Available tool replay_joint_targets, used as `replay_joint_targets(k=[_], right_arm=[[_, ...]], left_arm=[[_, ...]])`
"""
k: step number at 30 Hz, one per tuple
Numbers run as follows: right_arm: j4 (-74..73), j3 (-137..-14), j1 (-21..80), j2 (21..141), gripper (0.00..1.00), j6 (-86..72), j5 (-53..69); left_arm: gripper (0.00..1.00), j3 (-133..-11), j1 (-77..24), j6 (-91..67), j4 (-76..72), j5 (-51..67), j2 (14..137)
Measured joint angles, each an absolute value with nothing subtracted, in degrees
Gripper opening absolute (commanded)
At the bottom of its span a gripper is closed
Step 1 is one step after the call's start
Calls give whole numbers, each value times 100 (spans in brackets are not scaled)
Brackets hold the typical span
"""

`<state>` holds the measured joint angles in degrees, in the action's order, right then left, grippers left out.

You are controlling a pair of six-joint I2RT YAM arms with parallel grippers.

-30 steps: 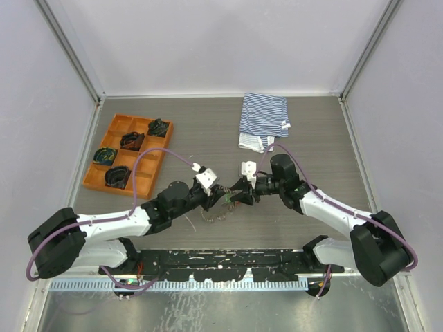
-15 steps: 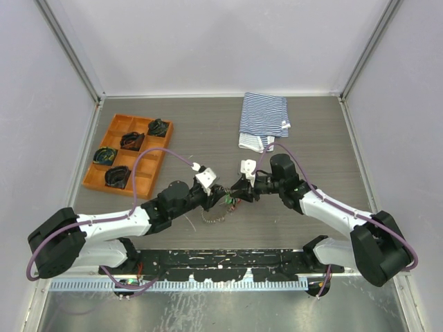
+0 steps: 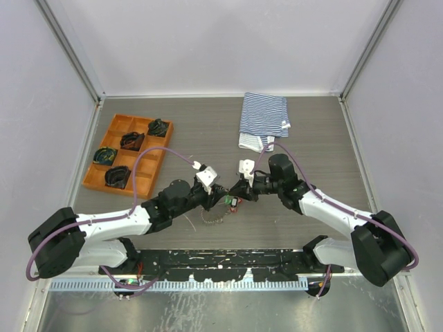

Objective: Remove the keys from the keyring

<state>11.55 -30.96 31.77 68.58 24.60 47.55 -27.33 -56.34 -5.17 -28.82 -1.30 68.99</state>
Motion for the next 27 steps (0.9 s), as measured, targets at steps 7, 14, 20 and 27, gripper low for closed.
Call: replay_joint_targets(k=[7, 14, 20, 27], right_arm=[[1133, -3175, 3177, 6858, 1, 2344, 4665], [926, -3326, 3177, 6860, 1, 2165, 4945], [766, -3428, 3166, 6875, 1, 1988, 5280], [716, -3546, 3070, 7052, 1, 1529, 5610]], left_arm=[[0, -2733, -5634, -515, -2847, -132, 6871], [0, -2598, -5634, -486, -2753, -174, 6573], [1, -2458, -5640, -373, -2753, -139, 6353], [29, -2449, -5640, -353, -2729, -14, 6324]])
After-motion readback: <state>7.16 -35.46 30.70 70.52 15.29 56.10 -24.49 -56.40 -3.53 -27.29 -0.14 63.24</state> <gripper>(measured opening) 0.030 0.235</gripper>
